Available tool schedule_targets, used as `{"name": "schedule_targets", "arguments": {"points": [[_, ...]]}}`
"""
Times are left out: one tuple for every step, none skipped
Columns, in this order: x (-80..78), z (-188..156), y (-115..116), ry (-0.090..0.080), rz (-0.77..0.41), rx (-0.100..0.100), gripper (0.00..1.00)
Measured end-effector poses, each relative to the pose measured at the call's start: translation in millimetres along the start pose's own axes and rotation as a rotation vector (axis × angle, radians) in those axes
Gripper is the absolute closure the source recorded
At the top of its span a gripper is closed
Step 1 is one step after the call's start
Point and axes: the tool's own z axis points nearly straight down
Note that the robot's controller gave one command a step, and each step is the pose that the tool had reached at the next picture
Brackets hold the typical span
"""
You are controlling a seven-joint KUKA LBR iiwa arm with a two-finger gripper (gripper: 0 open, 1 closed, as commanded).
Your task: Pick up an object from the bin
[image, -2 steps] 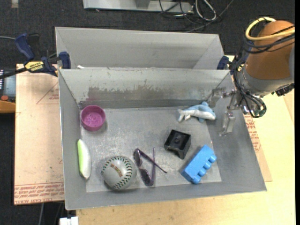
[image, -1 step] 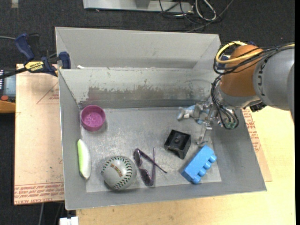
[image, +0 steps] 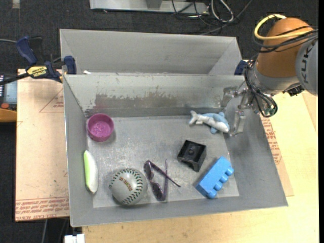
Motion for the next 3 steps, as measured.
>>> {"name": "schedule_targets", "arguments": {"points": [[13.2,55,-8,0.015,0.103,-0.006,0.0],[-3.5,84,0,-0.004,0.023,0.001,0.0],[4.2,81,17,0.005,0.148,-0.004,1.0]]}}
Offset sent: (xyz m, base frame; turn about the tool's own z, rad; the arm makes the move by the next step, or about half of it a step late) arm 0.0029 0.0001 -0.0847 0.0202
